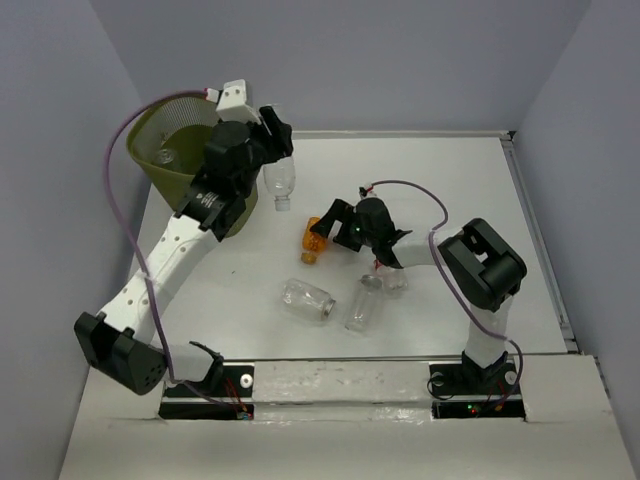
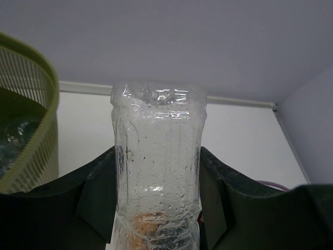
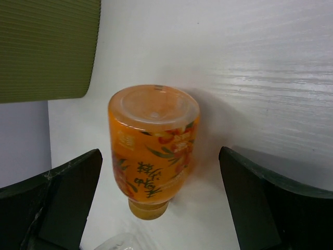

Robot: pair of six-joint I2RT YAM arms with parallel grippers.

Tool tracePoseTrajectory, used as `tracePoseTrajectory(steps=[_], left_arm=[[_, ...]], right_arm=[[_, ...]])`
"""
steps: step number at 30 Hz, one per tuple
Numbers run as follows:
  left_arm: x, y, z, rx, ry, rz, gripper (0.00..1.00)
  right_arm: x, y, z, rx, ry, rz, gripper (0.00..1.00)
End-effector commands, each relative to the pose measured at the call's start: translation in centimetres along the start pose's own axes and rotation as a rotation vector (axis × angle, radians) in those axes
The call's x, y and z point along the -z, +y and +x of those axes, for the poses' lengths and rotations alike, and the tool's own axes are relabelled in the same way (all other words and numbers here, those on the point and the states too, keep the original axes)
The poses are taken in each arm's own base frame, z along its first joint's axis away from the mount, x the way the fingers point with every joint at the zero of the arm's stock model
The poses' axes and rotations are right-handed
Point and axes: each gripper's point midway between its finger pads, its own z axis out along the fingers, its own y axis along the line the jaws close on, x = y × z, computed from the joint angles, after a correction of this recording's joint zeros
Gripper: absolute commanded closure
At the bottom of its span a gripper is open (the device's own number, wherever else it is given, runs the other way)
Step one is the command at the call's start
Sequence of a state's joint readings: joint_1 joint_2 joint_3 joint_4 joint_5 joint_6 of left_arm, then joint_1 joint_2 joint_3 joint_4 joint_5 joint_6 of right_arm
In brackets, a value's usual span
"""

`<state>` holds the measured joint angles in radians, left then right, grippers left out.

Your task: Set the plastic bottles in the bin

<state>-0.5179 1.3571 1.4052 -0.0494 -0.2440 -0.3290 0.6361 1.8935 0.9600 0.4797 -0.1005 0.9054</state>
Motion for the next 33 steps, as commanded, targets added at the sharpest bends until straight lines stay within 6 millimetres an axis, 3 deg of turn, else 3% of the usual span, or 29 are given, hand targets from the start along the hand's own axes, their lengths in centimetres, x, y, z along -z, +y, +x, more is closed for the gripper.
tracePoseTrajectory(steps=[1,4,7,10,15,18,21,24,28,30,31,33], left_arm=[[1.6,2.7,-5.9,0.032,-0.149,-0.056,0.48],[2.0,5.9,-8.6,0.049,-0.203,-0.142,0.48],[2.7,11.5,-12.6,0.071,-0.317,-0.310,0.48],[2.4,15.0,-14.0,0.065,-0.358,-0.411,0.48],[1.1,19.7,-16.4,0.061,-0.436,-0.570,0.48],[0.2,21.2,-18.0,0.062,-0.473,-0.610,0.48],[0.0,22.6,-19.7,0.030,-0.529,-0.682,0.47],[-0.2,24.1,-20.0,-0.039,-0.558,-0.769,0.47],[-0.7,25.7,-18.8,-0.072,-0.553,-0.822,0.45],[-2.1,25.9,-17.0,-0.071,-0.514,-0.794,0.39],[-2.6,26.3,-15.8,-0.073,-0.486,-0.790,0.37],[-2.9,26.5,-15.1,-0.070,-0.478,-0.787,0.26]], right_arm=[[-1.3,1.6,-1.1,-0.026,-0.032,-0.046,0.00],[-2.1,1.7,-1.2,-0.031,-0.029,-0.050,0.00],[-2.9,1.6,-1.0,-0.016,-0.016,-0.045,0.01],[-3.6,1.4,-0.8,0.010,0.003,-0.038,0.01],[-4.3,1.6,-0.1,0.022,0.048,-0.055,0.02],[-4.4,1.4,0.6,0.033,0.059,-0.049,0.08],[-4.5,1.1,0.7,0.038,0.058,-0.045,0.21],[-4.6,1.1,0.7,0.049,0.058,-0.048,0.29],[-4.5,1.2,0.6,0.067,0.057,-0.054,0.42],[-4.1,1.7,0.3,0.074,0.048,-0.064,0.43],[-4.0,2.1,0.1,0.077,0.043,-0.072,0.48],[-3.2,3.3,-0.9,0.094,0.015,-0.099,0.50]])
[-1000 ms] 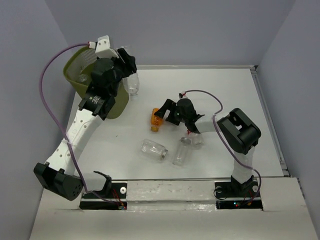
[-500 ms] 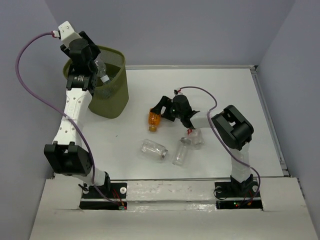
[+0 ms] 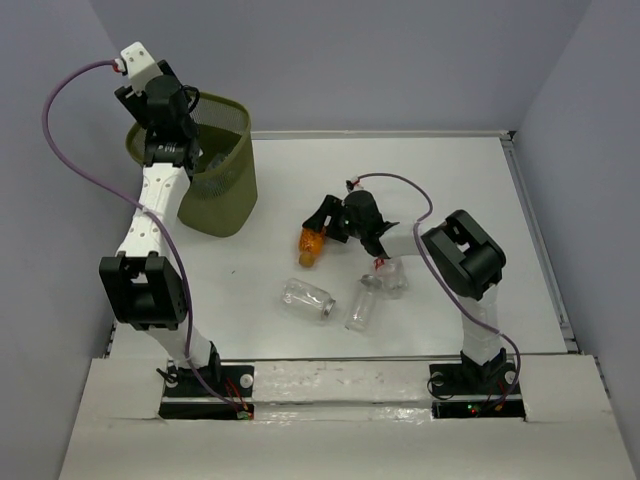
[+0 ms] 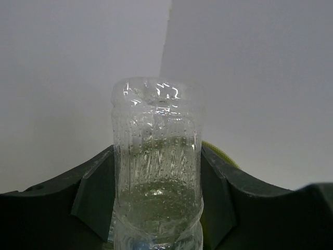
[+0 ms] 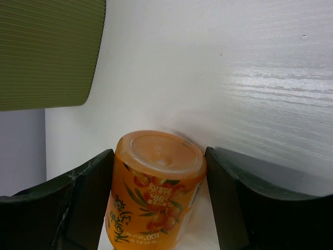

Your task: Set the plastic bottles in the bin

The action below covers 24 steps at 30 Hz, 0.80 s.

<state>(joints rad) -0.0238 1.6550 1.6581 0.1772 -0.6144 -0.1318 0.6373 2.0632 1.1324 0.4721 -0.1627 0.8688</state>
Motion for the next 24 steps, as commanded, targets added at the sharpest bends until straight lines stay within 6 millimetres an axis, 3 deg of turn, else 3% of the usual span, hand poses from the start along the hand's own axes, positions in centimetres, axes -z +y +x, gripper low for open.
tracePoseTrajectory(steps=[1,2,4,6,7,10,11,14,15,16,17,18,19,20,21,22,23,24], left_arm=[[-0.1,0.4,-1.1,0.041,-0.063,-0.017,0.20],[0.0,0.3,-1.7,0.047,-0.067,-0.007,0.11],[0.8,-0.6,-3.4,0.089,-0.077,0.050,0.02],[1.8,-1.5,-5.0,0.127,-0.087,0.114,0.01],[2.9,-1.7,-6.5,0.167,-0.097,0.149,0.01],[6.4,-3.1,-8.5,0.209,-0.090,0.296,0.01],[7.4,-3.3,-8.7,0.242,-0.079,0.328,0.01],[11.4,-3.3,-7.7,0.285,-0.006,0.453,0.01],[12.4,-3.2,-7.2,0.302,0.018,0.482,0.01],[14.5,-2.4,-8.2,0.321,0.005,0.513,0.01],[15.1,-1.7,-4.7,0.306,0.079,0.512,0.01],[15.9,-1.2,-3.7,0.323,0.104,0.515,0.01],[16.6,-0.5,-2.8,0.322,0.122,0.513,0.02],[18.0,0.6,-0.7,0.313,0.162,0.511,0.03],[18.6,1.2,0.3,0.315,0.187,0.507,0.04],[19.7,2.3,2.0,0.300,0.228,0.496,0.04],[20.5,2.6,2.7,0.295,0.248,0.515,0.04],[21.1,3.0,3.6,0.282,0.277,0.515,0.04]], right_arm=[[1.3,3.5,-1.8,0.070,-0.049,-0.074,0.50],[2.2,5.0,-3.1,0.093,-0.089,-0.106,0.50],[3.3,6.4,-4.5,0.125,-0.136,-0.132,0.50],[5.3,9.5,-6.9,0.162,-0.206,-0.190,0.51],[6.0,10.5,-7.9,0.194,-0.240,-0.206,0.51],[9.2,15.7,-11.4,0.271,-0.355,-0.296,0.51],[10.2,18.0,-12.4,0.295,-0.393,-0.337,0.51],[12.5,22.3,-14.9,0.376,-0.480,-0.414,0.51],[13.7,25.7,-15.6,0.406,-0.522,-0.477,0.51],[13.8,26.8,-16.0,0.423,-0.543,-0.497,0.51],[14.1,27.9,-16.8,0.456,-0.573,-0.510,0.51],[15.6,31.0,-17.9,0.474,-0.621,-0.572,0.51],[15.9,32.6,-18.0,0.485,-0.635,-0.605,0.51],[14.5,32.8,-18.1,0.505,-0.631,-0.613,0.51],[14.4,34.2,-18.1,0.515,-0.644,-0.645,0.51],[16.1,37.1,-19.7,0.532,-0.699,-0.713,0.51],[13.5,36.8,-19.4,0.550,-0.683,-0.710,0.51],[13.1,37.5,-19.8,0.558,-0.692,-0.728,0.51]])
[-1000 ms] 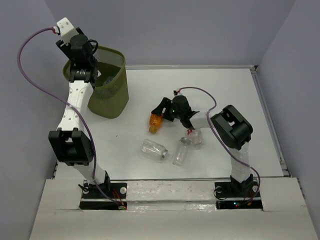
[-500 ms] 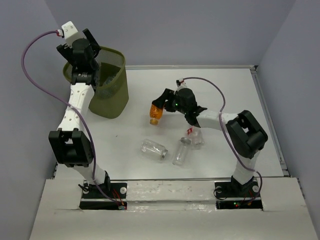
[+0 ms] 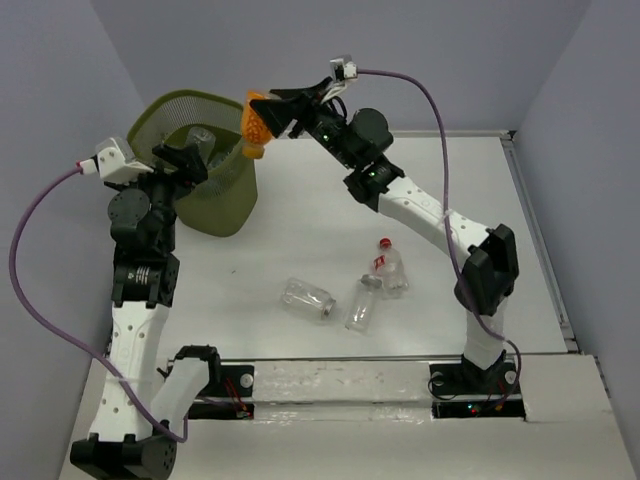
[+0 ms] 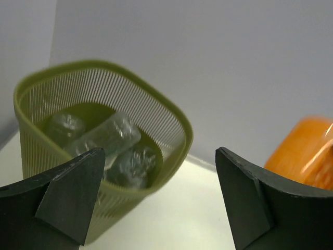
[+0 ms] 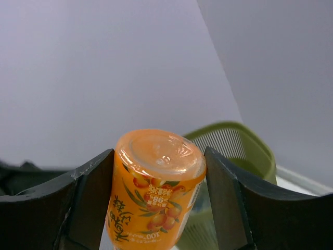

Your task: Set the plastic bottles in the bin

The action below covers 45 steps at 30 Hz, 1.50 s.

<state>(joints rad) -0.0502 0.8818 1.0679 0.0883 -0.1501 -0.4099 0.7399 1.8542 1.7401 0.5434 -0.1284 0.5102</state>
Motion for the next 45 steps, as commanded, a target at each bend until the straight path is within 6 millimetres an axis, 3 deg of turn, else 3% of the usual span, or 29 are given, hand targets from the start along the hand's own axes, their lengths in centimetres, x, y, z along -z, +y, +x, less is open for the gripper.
tracePoseTrajectory(steps=[1,2,3,4,5,6,8,9,10,12,17,19,23,26,27,29,30,31,32,33,34,35,36,37,38,40,41,42,45], left_arm=[[3.2,2.2,6.8,0.017,0.210,-0.010,0.04],[4.1,2.8,7.9,0.010,0.255,-0.023,0.04],[4.9,2.8,8.7,0.003,0.285,-0.024,0.04],[5.9,3.3,9.4,0.001,0.309,-0.035,0.04],[6.9,3.3,10.9,0.011,0.363,-0.026,0.04],[7.6,2.8,11.8,0.014,0.398,0.003,0.04],[9.3,2.3,13.7,0.049,0.478,0.047,0.04],[9.8,2.1,14.2,0.055,0.498,0.067,0.04],[10.7,1.8,14.8,0.062,0.532,0.090,0.04],[11.6,1.3,15.5,0.064,0.572,0.128,0.04],[14.1,0.5,18.7,0.108,0.724,0.193,0.04],[14.4,0.6,18.9,0.111,0.717,0.196,0.03],[14.2,0.1,21.3,0.092,0.798,0.230,0.03],[13.8,-2.0,22.2,0.042,0.826,0.256,0.03],[14.8,-3.4,23.4,0.017,0.871,0.290,0.03],[15.2,-4.1,24.3,-0.015,0.884,0.270,0.03],[15.8,-4.3,24.9,-0.014,0.906,0.252,0.03],[16.5,-4.2,25.7,-0.027,0.931,0.233,0.03],[17.7,-4.5,26.7,-0.048,0.970,0.235,0.03],[18.8,-3.5,27.7,-0.045,1.009,0.173,0.03],[19.5,-3.1,28.2,-0.042,1.034,0.147,0.02],[20.7,-2.7,28.6,-0.039,1.065,0.132,0.02],[21.7,-2.2,29.3,-0.022,1.099,0.111,0.02],[22.5,-2.4,29.6,0.042,1.125,0.083,0.02],[24.0,-2.4,30.2,0.065,1.170,0.093,0.02],[25.2,-2.7,30.7,0.133,1.207,0.064,0.02],[25.9,-2.0,31.1,0.135,1.224,0.039,0.01],[26.5,-1.9,31.4,0.135,1.239,0.032,0.01],[27.5,-1.2,32.6,0.157,1.269,-0.003,0.01]], right_arm=[[-4.9,3.4,-3.3,0.095,-0.140,-0.153,0.51],[-5.7,3.6,-3.8,0.101,-0.163,-0.166,0.51],[-7.2,1.1,0.0,0.101,-0.108,-0.134,0.51],[-8.0,0.8,0.0,0.107,-0.119,-0.132,0.51],[-8.6,3.0,-3.5,0.126,-0.220,-0.163,0.51],[-9.7,0.5,0.2,0.130,-0.201,-0.140,0.50],[-9.9,1.6,-0.3,0.161,-0.296,-0.161,0.45],[-10.1,0.8,0.7,0.177,-0.294,-0.145,0.38],[-10.2,0.7,1.8,0.182,-0.285,-0.136,0.23],[-10.3,0.3,3.6,0.215,-0.257,-0.129,0.06],[-10.5,-0.7,5.0,0.229,-0.226,-0.108,0.04],[-10.4,-1.6,6.7,0.235,-0.173,-0.088,0.00],[-9.7,0.7,3.4,0.271,-0.172,-0.116,0.00],[-7.9,3.4,-0.8,0.296,-0.173,-0.130,0.00],[-6.4,4.3,-2.4,0.295,-0.156,-0.120,0.02],[-4.3,4.6,-3.3,0.285,-0.124,-0.087,0.04],[-2.3,1.9,1.3,0.268,-0.004,-0.027,0.06],[-0.6,1.6,1.7,0.264,0.030,-0.001,0.08],[1.7,2.9,-1.1,0.267,0.009,0.011,0.09],[5.0,-1.1,3.9,0.253,0.143,0.123,0.09],[7.2,-2.9,4.4,0.241,0.174,0.194,0.10],[9.6,-2.6,3.0,0.220,0.170,0.222,0.11],[11.9,-4.1,4.6,0.175,0.231,0.278,0.11],[15.8,-7.3,7.9,0.154,0.329,0.367,0.09],[17.9,-7.6,7.3,0.122,0.329,0.418,0.08],[22.8,-10.0,9.6,0.095,0.435,0.525,0.05],[26.2,-11.2,11.9,0.078,0.505,0.580,0.04],[28.2,-10.9,11.9,0.062,0.523,0.610,0.03],[33.8,-13.0,13.2,0.054,0.589,0.744,0.02]])
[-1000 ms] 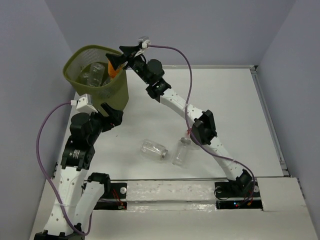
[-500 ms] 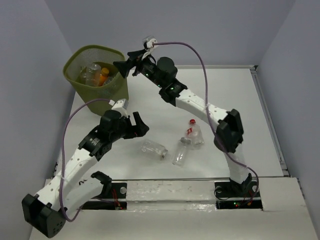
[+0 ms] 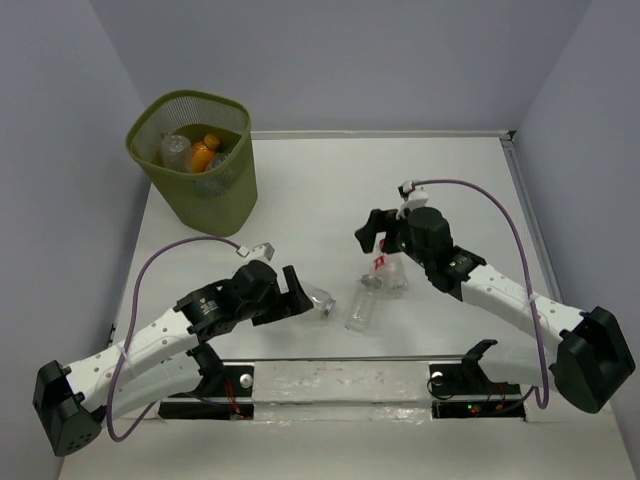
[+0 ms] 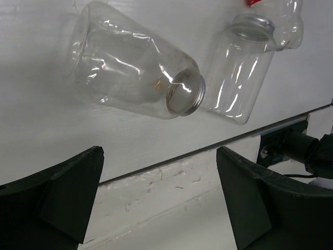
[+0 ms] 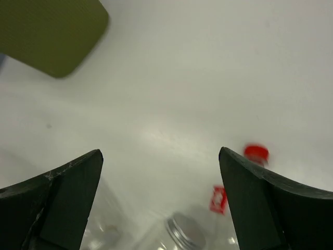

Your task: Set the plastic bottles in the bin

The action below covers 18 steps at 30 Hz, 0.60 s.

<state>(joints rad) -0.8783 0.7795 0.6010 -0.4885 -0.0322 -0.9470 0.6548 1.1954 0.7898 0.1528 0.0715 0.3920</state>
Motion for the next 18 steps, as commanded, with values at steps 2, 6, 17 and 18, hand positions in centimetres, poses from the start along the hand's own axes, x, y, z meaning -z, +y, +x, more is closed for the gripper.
tracePoseTrajectory(steps=[2,6,17,18], left_arm=[[-1.5,1.1,2.2,0.139,0.043,-0.026,0.01],[-2.6,1.0,1.3,0.205,-0.012,-0.032,0.01],[-5.0,-0.1,-1.1,0.257,-0.128,-0.025,0.01],[-5.1,0.0,-1.2,0.254,-0.132,-0.032,0.01]], right_arm=[[4.4,-5.7,5.3,-0.066,0.143,0.199,0.01],[4.8,-8.6,6.4,-0.090,0.173,0.251,0.00],[3.5,-10.6,10.3,-0.080,0.327,0.272,0.00],[3.4,-10.7,10.6,-0.080,0.338,0.272,0.00]])
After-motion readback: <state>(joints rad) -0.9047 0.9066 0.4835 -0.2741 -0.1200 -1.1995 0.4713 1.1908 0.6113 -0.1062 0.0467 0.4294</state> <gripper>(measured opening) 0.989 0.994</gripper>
